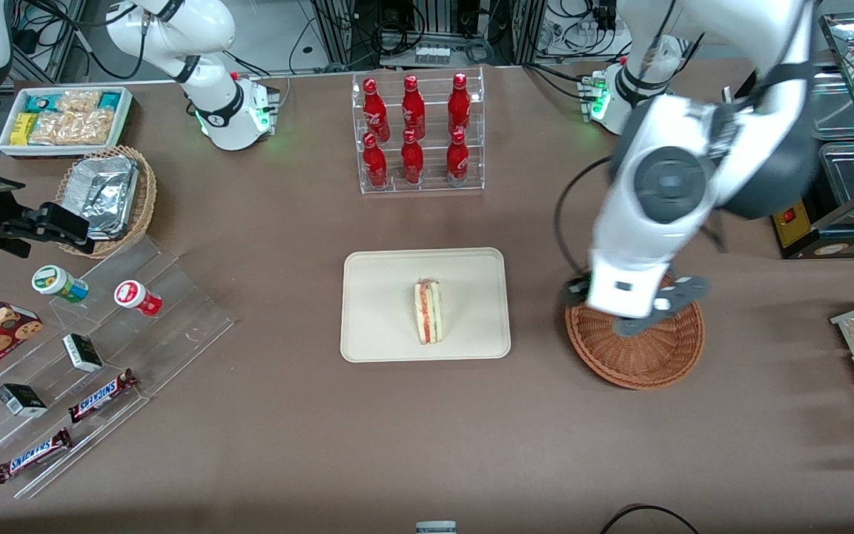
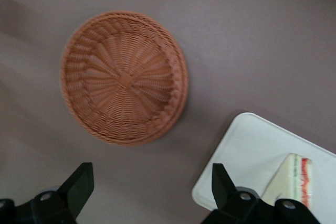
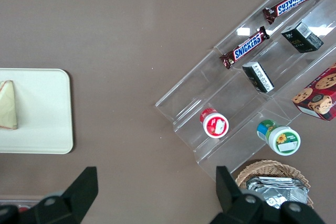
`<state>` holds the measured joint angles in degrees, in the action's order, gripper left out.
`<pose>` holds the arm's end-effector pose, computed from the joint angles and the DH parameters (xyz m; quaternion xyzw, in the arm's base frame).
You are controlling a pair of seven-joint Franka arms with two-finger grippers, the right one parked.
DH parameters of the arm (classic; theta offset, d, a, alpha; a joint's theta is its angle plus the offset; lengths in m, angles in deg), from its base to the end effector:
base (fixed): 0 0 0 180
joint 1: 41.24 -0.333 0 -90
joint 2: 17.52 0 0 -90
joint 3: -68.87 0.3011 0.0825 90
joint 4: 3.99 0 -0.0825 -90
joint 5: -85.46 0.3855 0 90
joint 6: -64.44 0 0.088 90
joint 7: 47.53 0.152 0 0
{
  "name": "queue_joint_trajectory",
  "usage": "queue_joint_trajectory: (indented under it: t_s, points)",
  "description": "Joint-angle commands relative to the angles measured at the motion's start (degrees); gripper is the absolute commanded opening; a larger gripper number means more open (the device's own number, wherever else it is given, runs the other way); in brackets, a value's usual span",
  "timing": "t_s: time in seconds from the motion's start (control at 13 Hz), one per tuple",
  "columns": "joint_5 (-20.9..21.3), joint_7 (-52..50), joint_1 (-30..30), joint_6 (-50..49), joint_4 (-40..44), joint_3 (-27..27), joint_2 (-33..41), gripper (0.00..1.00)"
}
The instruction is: Place sandwich from basket to tray
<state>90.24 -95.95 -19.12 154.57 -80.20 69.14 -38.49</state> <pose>0.6045 -0.2292 0.4572 -0.9712 -0.2265 0.0258 0.0701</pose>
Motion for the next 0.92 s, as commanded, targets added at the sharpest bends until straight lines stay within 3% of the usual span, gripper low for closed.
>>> queue_joint_trajectory:
  t_s: [0.0,0.15,0.46,0.85]
  points:
    - [-1.3,9.4,-5.8,-4.4,-2.5,-0.6,5.2,0.99]
    - [-1.9,17.7,-9.9,-5.0,-6.0,-0.6,8.7,0.99]
    - [-8.4,34.2,-16.4,-3.7,-14.6,-0.6,16.3,0.99]
    - [-8.0,44.5,-20.4,-2.9,-25.6,-0.6,27.2,0.99]
